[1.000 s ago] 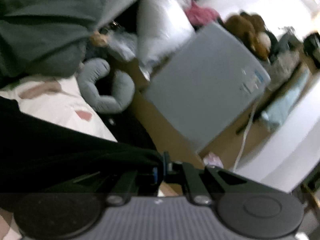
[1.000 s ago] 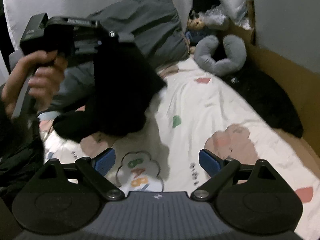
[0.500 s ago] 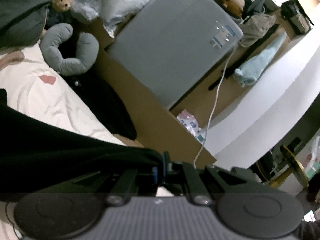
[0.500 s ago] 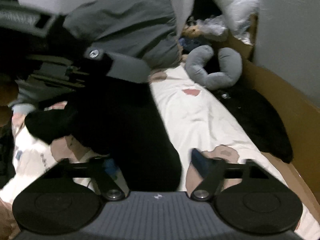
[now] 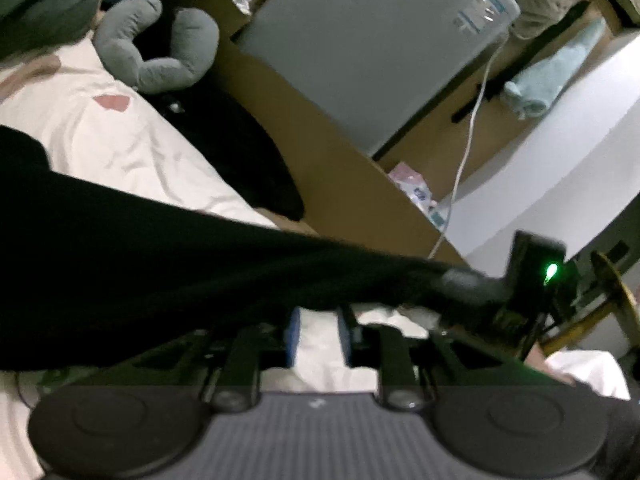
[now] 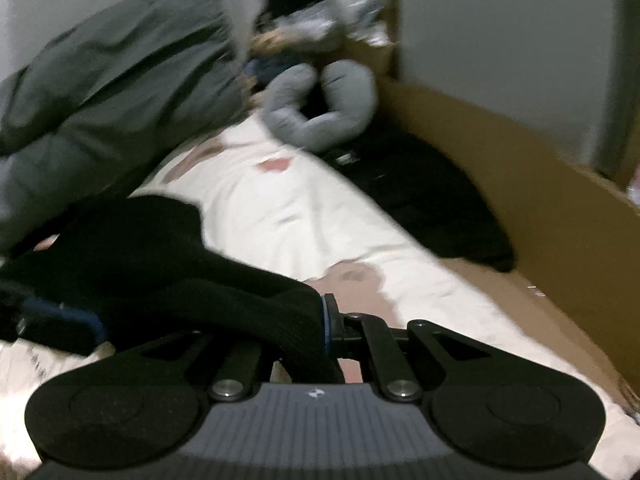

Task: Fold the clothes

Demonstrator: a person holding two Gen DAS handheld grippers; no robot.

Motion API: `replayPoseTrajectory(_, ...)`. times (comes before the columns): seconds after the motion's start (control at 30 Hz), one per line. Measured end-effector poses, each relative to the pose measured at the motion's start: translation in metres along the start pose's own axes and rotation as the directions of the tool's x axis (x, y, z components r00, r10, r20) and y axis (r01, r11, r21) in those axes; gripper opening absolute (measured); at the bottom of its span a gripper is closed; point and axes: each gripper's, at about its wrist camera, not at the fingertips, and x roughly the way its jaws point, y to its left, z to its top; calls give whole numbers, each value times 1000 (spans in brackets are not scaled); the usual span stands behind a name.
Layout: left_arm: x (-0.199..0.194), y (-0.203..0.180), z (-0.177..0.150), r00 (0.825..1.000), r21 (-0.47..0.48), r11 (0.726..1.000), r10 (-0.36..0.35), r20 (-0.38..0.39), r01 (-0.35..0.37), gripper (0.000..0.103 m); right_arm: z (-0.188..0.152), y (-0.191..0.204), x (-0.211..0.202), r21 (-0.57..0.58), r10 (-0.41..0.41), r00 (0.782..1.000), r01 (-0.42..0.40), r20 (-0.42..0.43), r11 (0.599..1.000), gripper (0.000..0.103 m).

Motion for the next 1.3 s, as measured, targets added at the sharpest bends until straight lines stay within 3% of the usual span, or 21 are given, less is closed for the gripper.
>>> replayPoseTrajectory(0.03, -4, 5, 1, 999, -6, 999, 34, 18, -34, 53, 4, -11, -6, 18, -22, 1000, 22, 18, 1000, 7)
replayPoseTrajectory(0.13, -12, 20, 2, 992, -3, 993, 115, 46, -115, 53, 11, -40, -20, 64, -72, 995, 68, 62, 996, 7)
replayPoseTrajectory(0.23, -16, 42, 3, 975, -2, 976, 217, 51, -217, 53, 14, -67, -37, 96, -134, 987, 125, 94, 988, 7)
replayPoseTrajectory(0.4, -32, 81, 7, 924, -33, 926, 378, 63, -376, 55, 3, -118, -65, 123, -237, 967, 225, 94, 967, 7)
replayPoseTrajectory(0.57, -45, 103, 12, 866, -13, 869, 494, 75, -495, 60, -21, -138, -95, 83, -279, 959, 274, 53, 958, 7)
replayPoseTrajectory(0.7, -46, 115, 8, 849, -17, 850, 528, 33, -527, 63, -36, -161, -118, 106, -323, 946, 320, 21, 942, 7)
replayPoseTrajectory(0.9, -33, 114, -6, 838, 45, 839, 544, -31, -543, 72, -55, -185, -151, 126, -416, 909, 413, -3, 902, 7)
replayPoseTrajectory(1.03, -19, 114, -13, 833, 95, 833, 550, -52, -545, 72, -78, -180, -159, 55, -372, 925, 376, -72, 925, 8)
replayPoseTrajectory(1.3, 6, 113, -15, 820, 176, 818, 567, -81, -548, 76, -140, -160, -165, 4, -323, 921, 332, -219, 943, 13)
